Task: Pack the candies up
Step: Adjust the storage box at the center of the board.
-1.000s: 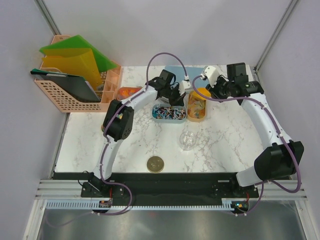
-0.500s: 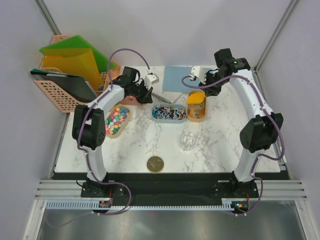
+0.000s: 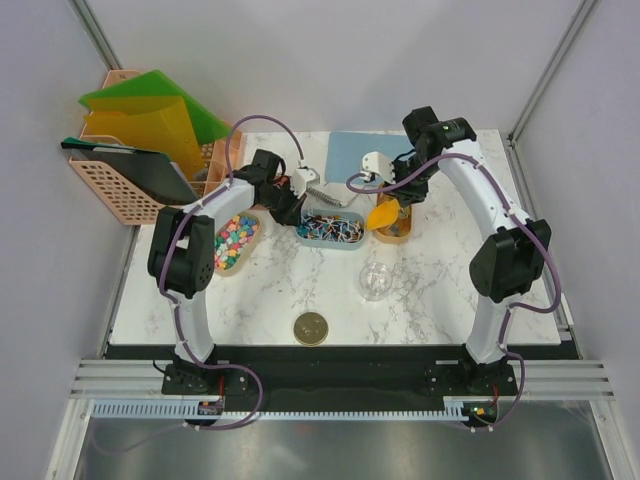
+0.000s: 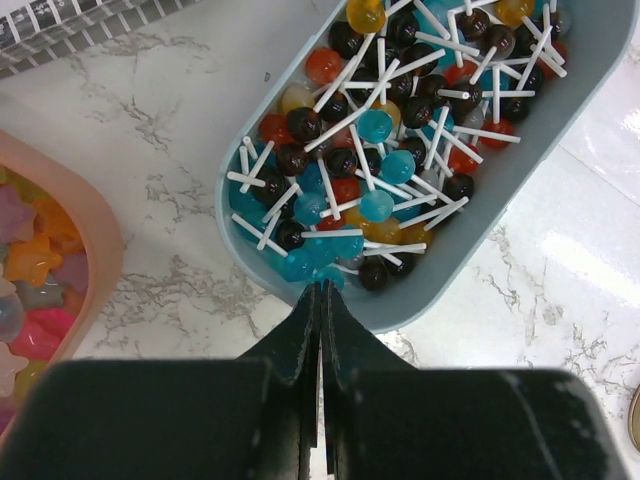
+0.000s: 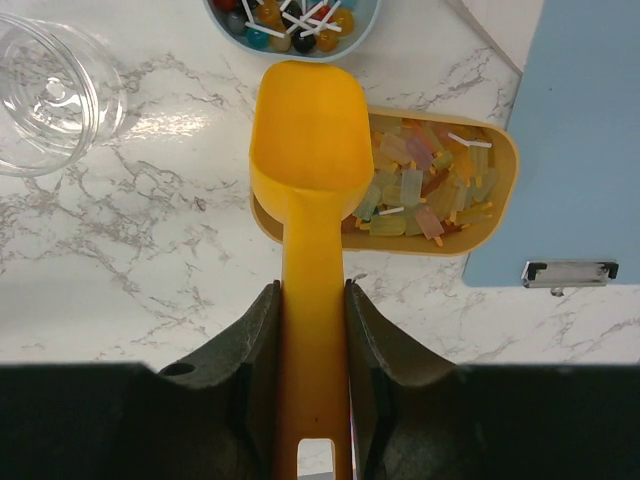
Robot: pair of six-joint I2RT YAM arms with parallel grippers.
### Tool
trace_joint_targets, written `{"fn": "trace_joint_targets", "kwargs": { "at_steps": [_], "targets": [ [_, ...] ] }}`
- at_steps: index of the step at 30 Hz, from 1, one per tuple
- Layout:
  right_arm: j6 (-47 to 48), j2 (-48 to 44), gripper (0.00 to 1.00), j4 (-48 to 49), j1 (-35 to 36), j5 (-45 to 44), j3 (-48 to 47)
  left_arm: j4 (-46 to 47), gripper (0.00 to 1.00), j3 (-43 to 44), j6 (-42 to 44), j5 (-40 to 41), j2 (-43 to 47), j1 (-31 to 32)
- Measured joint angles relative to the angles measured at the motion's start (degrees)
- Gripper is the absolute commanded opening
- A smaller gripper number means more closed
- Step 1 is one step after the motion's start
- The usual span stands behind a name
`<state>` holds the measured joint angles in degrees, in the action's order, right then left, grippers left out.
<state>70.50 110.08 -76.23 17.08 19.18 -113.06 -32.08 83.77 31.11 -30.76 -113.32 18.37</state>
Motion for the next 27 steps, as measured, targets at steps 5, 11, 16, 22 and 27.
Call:
{"fn": "trace_joint_targets", "kwargs": {
  "at_steps": [5,11,16,22,27],
  "targets": [
    [-1.3,-1.2,0.00,-0.1,0.3,-0.2,0.0,0.0,0.02,-0.9,0.0,0.2,0.2,-0.1],
    [-2.2,-5.6,0.00,-0.1,1.2,-1.3,0.0,-0.1,0.02,-2.7,0.0,0.9,3.4,-1.9],
    [-2.4,-7.5,0.00,0.0,3.3,-1.3,0.1,0.0,0.02,-4.3,0.3,2.8,4.6,-3.7],
    [-2.8,-6.8,0.00,0.6,6.1,-1.9,1.7,0.0,0.02,-4.8,0.4,4.2,2.1,-3.9],
    [-3.0,-4.7,0.00,0.9,6.8,-4.0,2.1,-0.1,0.02,-4.8,0.4,4.2,-0.9,-3.3]
  ]
}}
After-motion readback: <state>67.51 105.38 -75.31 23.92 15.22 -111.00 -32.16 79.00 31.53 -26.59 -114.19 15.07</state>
